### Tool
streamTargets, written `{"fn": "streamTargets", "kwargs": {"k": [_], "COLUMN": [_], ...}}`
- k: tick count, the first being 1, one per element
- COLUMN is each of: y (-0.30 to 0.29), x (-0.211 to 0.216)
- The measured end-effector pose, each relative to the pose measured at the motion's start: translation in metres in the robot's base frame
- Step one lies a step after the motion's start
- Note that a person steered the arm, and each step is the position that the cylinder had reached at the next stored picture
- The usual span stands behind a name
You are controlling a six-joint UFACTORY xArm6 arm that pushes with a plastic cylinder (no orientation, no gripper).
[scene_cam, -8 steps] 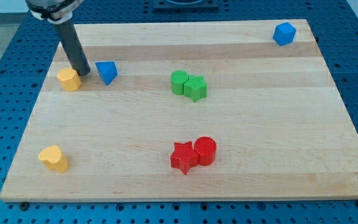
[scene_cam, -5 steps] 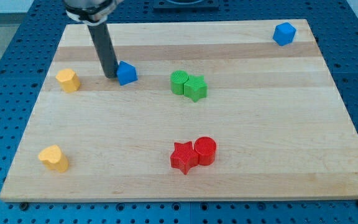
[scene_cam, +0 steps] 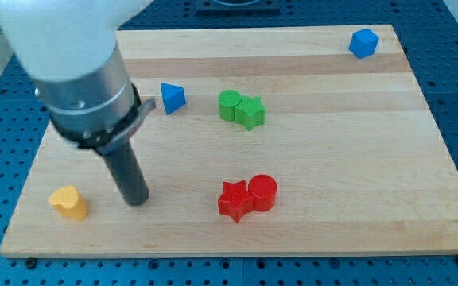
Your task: Move the yellow heart to the bottom of the yellow hexagon
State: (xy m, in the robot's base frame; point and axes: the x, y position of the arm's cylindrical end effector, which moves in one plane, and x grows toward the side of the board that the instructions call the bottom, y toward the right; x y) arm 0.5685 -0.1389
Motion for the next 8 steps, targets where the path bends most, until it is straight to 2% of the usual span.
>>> {"fn": "streamTargets", "kwargs": {"k": [1,3,6,8], "y": [-0.003,-0.063,-0.075,-0.111], "x": [0.037,0.047,-0.001,-0.010]}}
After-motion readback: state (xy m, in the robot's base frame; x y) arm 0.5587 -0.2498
